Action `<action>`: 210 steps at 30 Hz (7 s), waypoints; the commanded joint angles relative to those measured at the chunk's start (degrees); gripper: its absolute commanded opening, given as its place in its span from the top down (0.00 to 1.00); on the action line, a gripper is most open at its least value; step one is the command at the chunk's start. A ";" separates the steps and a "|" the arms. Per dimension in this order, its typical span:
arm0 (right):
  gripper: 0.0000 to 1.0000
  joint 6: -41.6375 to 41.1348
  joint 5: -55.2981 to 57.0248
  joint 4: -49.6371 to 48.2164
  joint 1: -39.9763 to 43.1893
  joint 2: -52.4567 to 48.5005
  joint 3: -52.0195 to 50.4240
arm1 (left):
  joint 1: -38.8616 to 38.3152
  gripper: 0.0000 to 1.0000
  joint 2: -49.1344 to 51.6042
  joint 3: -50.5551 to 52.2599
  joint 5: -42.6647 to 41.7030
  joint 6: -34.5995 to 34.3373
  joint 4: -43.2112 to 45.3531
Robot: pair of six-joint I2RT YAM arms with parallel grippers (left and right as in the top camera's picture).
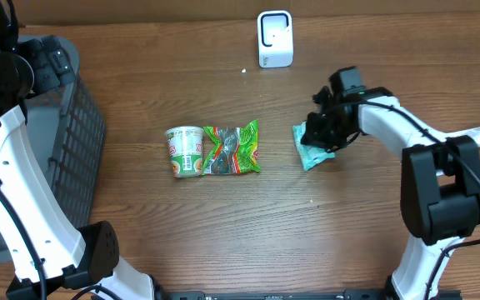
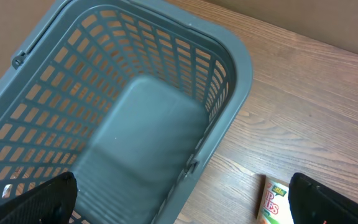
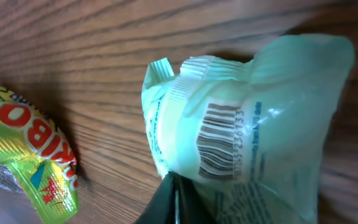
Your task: Scan the item barcode
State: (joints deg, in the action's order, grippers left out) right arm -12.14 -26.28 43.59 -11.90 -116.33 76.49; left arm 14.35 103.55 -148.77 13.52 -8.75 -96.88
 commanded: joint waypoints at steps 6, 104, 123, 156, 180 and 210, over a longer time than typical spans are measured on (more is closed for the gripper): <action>0.55 9.90 -0.39 7.15 1.42 -4.42 3.89 | -0.11 0.00 0.22 -0.11 -0.02 0.85 0.09; 0.96 48.06 48.43 -18.71 -12.48 11.37 18.71 | -0.11 0.00 0.22 -0.11 -0.04 0.85 0.09; 0.96 88.91 59.52 -59.17 -12.37 -5.11 18.73 | -0.11 0.00 0.22 -0.11 -0.04 0.85 0.09; 0.96 105.63 53.83 -68.67 -12.79 -16.02 18.73 | -0.11 0.00 0.22 -0.11 -0.04 0.85 0.09; 0.96 104.83 53.40 -71.76 -12.13 -16.24 18.73 | -0.11 0.00 0.22 -0.11 -0.04 0.85 0.09; 0.96 -6.56 12.28 22.36 9.14 28.50 15.82 | -0.11 0.00 0.22 -0.11 -0.04 0.85 0.09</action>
State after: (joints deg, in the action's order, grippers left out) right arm -9.80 -12.62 66.24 -10.39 -87.77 93.97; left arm 14.35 103.63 -148.75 13.52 -8.75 -96.88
